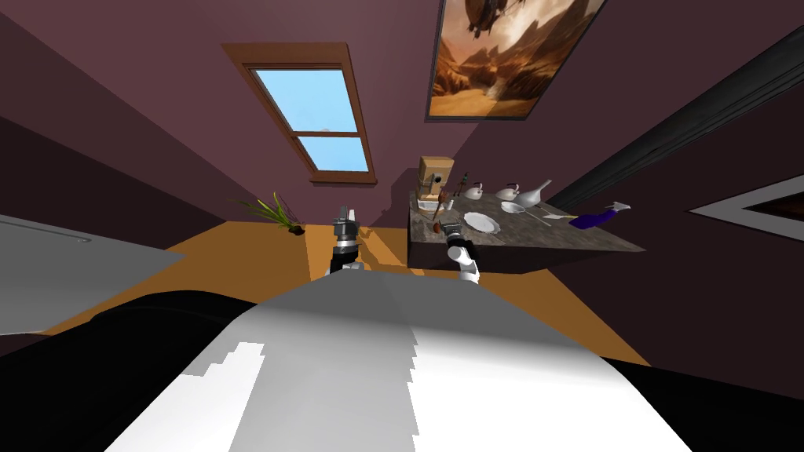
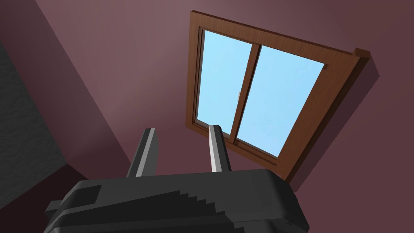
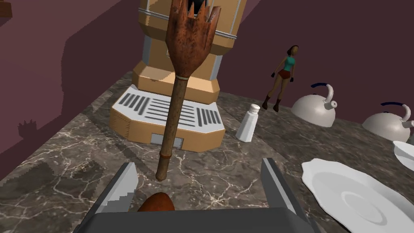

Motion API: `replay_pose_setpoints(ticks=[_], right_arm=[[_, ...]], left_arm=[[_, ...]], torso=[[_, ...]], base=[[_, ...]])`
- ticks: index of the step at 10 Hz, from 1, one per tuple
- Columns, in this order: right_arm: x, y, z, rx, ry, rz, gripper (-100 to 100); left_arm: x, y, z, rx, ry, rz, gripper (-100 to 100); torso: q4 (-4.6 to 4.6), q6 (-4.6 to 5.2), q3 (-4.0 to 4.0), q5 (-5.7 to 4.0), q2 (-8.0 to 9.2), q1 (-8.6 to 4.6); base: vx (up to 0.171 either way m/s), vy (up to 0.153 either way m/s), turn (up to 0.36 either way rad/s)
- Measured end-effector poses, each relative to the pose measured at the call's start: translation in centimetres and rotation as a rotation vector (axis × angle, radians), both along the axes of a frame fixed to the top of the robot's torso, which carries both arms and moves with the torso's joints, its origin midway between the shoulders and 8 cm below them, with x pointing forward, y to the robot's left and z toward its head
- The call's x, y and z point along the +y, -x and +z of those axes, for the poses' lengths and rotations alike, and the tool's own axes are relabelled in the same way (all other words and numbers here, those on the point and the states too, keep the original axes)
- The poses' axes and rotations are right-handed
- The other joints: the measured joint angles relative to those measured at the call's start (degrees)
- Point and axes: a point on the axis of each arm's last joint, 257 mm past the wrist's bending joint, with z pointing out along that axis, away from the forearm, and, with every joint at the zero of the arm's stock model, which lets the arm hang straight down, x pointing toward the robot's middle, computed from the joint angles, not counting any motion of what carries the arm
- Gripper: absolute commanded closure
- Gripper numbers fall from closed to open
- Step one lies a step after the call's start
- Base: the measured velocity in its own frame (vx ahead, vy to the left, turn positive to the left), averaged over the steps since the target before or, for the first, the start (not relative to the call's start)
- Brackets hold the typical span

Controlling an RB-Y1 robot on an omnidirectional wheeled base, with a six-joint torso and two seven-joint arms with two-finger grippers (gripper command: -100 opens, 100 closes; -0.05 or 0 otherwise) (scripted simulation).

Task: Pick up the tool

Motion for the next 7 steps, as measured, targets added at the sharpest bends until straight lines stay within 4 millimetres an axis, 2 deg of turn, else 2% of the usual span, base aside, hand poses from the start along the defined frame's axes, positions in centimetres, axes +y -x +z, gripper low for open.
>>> replay_pose_setpoints(ticks=[3, 6, 7], right_arm=[[2.4, -1.6, -1.2, 0.026, -0.152, 0.042, -100], [4.8, -2.4, -1.1, 0.030, -0.266, 0.068, -100], [5.2, -2.5, -1.1, 0.028, -0.283, 0.071, -100]], left_arm=[[0.0, 0.0, 0.0, 0.000, 0.000, 0.000, 0], [0.0, 0.0, 0.0, 0.000, 0.000, 0.000, 0], [0.0, 0.0, 0.0, 0.000, 0.000, 0.000, 0]], torso=[[-0.05, -0.01, -0.13, -0.01, -0.23, -0.04], [-0.07, 0.01, -0.18, 0.01, -0.30, 0.06], [-0.08, 0.01, -0.20, 0.02, -0.34, 0.12]], base=[[0.134, -0.059, 0.030], [0.154, -0.032, 0.025], [0.075, -0.003, 0.007]])
